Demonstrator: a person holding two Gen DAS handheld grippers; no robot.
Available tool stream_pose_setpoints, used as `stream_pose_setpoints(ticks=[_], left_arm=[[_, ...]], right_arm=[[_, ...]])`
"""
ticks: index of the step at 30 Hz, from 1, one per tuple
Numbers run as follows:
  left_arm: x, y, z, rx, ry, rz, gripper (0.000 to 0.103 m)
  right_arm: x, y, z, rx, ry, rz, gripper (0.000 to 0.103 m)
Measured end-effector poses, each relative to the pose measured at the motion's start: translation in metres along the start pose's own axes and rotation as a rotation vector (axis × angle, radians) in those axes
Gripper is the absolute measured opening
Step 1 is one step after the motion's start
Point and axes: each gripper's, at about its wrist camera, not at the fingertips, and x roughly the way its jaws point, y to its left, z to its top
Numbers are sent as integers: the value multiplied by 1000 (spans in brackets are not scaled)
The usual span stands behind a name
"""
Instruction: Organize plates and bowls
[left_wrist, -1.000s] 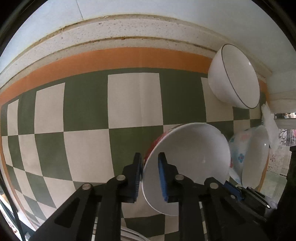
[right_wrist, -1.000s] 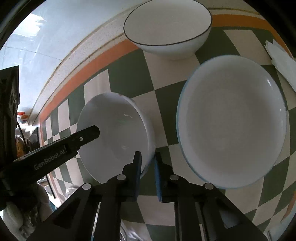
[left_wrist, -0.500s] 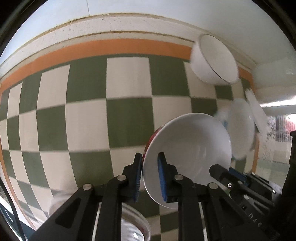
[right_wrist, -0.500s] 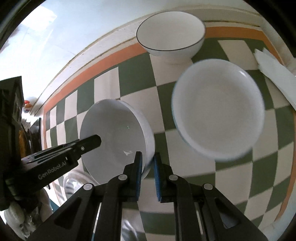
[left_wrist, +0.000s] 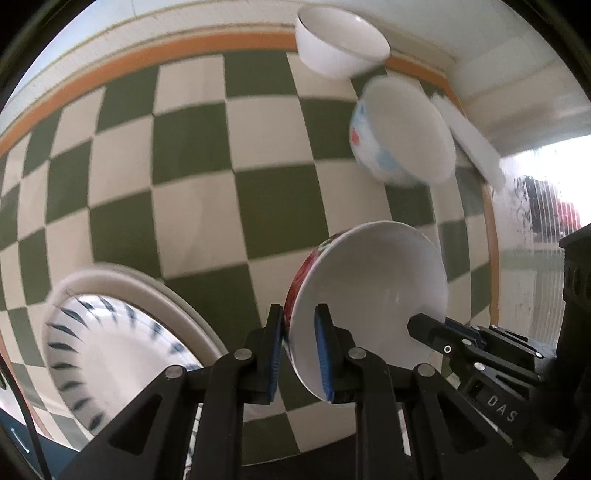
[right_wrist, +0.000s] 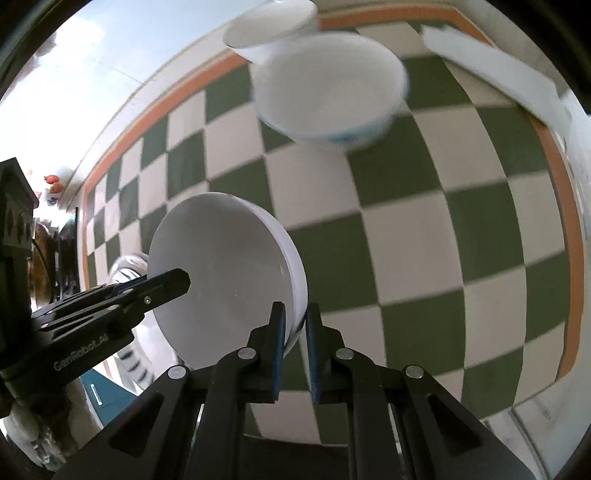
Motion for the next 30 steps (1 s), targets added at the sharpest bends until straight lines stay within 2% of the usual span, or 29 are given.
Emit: stream_pose_setpoints(ticks=[9,14,17,24,30], left_arm=[[40,-19,-16,24,83,8,15],[47,-30,-16,41,83,25,15],[47,-32,-16,34,92,12,15],[28,-31,-21,45,69,40,15],[-14,-29,-14,5,11,52,18]], right_arm=[[8,-32,-17,34,9,-10,12],[13,-41,-17,47,15,-25,12],[18,-45,-17,54,27,-23,12],[21,-50,-17,66,43,-4,12],[-15,-66,-15,121,16,58,12]])
